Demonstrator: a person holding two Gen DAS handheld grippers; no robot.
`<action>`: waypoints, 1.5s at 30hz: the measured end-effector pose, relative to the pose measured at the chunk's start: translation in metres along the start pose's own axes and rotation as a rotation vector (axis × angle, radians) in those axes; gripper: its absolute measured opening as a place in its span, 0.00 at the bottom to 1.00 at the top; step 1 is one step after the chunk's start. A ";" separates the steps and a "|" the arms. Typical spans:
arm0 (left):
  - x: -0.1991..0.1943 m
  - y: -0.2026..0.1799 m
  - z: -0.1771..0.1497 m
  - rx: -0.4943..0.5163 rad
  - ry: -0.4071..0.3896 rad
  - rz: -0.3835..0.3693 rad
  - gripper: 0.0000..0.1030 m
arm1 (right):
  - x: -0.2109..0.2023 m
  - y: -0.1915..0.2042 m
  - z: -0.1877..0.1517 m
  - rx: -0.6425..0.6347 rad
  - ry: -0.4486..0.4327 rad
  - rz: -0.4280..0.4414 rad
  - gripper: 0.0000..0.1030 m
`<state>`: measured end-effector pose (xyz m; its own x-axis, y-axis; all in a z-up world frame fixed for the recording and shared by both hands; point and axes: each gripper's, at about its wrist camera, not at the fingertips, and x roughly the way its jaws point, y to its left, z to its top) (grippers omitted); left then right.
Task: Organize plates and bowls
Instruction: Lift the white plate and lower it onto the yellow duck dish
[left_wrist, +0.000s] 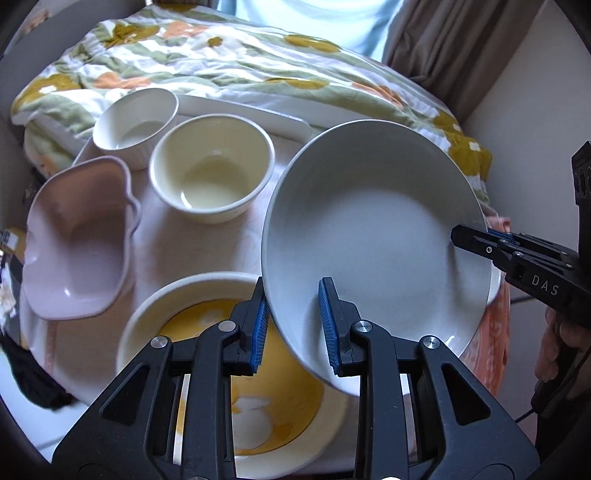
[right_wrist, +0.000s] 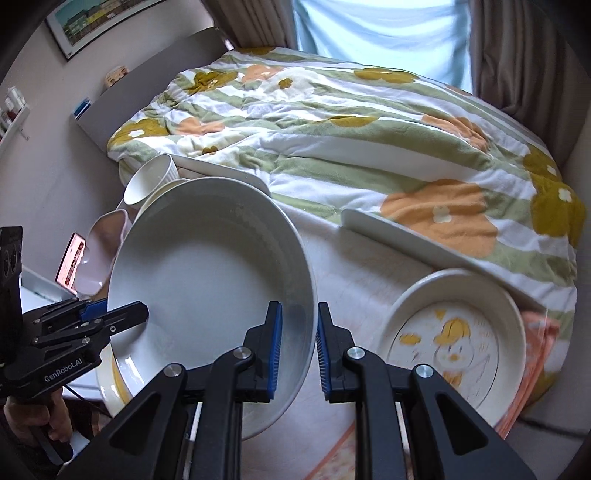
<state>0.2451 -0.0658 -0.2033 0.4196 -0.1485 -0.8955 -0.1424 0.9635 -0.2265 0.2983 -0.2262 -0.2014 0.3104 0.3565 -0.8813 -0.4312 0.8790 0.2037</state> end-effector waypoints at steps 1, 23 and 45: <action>-0.003 0.008 -0.005 0.010 0.009 -0.010 0.23 | -0.002 0.007 -0.006 0.022 -0.002 -0.008 0.16; -0.006 0.098 -0.068 0.194 0.110 -0.043 0.23 | 0.022 0.112 -0.114 0.295 -0.020 -0.092 0.16; 0.023 0.092 -0.072 0.264 0.139 -0.010 0.23 | 0.040 0.122 -0.119 0.249 -0.004 -0.182 0.16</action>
<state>0.1773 0.0031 -0.2716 0.2901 -0.1700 -0.9418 0.1073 0.9837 -0.1445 0.1573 -0.1420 -0.2624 0.3671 0.1867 -0.9113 -0.1471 0.9790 0.1413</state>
